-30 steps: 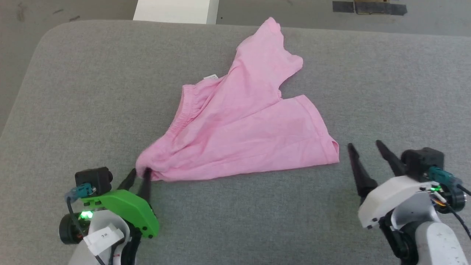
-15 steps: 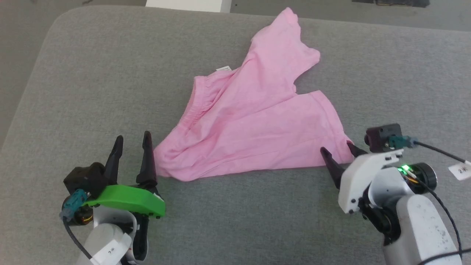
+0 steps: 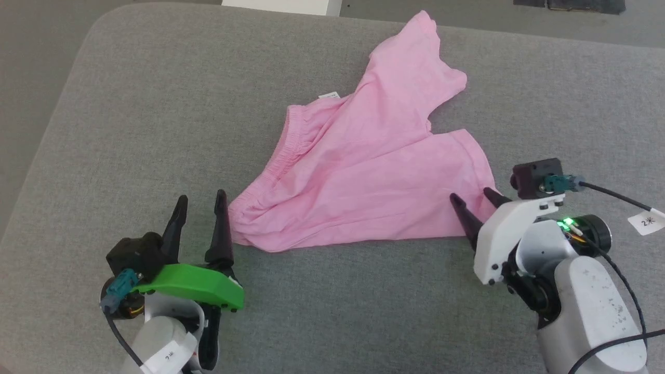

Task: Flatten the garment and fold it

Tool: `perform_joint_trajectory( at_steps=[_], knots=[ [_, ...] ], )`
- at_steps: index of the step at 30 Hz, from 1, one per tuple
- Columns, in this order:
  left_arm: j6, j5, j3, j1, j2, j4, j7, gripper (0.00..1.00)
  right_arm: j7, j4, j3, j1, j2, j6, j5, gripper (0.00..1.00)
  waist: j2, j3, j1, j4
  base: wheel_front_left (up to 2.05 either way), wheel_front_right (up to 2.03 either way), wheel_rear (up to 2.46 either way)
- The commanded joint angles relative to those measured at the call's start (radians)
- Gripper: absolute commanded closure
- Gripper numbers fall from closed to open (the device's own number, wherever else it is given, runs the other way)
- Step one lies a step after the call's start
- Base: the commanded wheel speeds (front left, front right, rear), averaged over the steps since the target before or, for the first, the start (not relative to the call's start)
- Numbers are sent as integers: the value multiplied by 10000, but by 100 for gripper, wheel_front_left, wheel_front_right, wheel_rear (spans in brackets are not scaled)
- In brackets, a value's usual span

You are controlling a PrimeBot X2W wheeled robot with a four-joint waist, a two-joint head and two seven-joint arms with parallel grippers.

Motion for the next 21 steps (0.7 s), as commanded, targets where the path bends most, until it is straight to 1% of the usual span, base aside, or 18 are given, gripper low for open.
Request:
perform_joint_trajectory(
  at_steps=[1, 2, 3, 9, 14, 15, 16, 17, 21],
  knots=[
    [-61, 63, -23, -165, -27, 20, -10, 0, -112, 96, -9, -202, 3, -13, -10, 70, 0, -32, 0, -13, 0, 0, 0],
    [-79, 58, -42, -159, -6, 43, 9, 0, -125, 174, 50, -216, 3, -13, 14, 93, 0, -68, 0, -31, 0, 0, 0],
    [-90, 48, -51, -152, 10, 64, 25, 0, -107, 235, 95, -198, 3, -13, 75, 100, 0, -100, 0, -51, 0, 0, 0],
    [-112, -22, -101, -85, 74, 138, 135, 0, -20, 270, 83, 143, 3, -13, 171, 100, 0, -342, 0, -243, 0, 0, 0],
    [-132, -49, -188, -51, 105, 153, 219, 0, -271, -384, -243, 657, 3, -13, 2, 100, 0, -522, 0, -341, 0, 0, 0],
    [-130, -56, -189, -44, 114, 153, 221, 0, -290, -533, -308, 775, 3, -13, -29, 61, 0, -542, 0, -361, 0, 0, 0],
    [-127, -67, -187, -35, 126, 146, 223, 0, -268, -703, -369, 916, 3, -13, -41, 3, 0, -550, 0, -390, 0, 0, 0],
    [-133, -76, -193, -29, 139, 135, 233, 0, -202, -807, -430, 1010, 3, -13, -67, 0, 0, -545, 0, -412, 0, 0, 0],
    [-130, -88, -219, -58, 188, 71, 278, 0, 172, -1044, -558, 1125, 3, -13, -178, 0, 0, -449, 0, -447, 0, 0, 0]
  ],
)
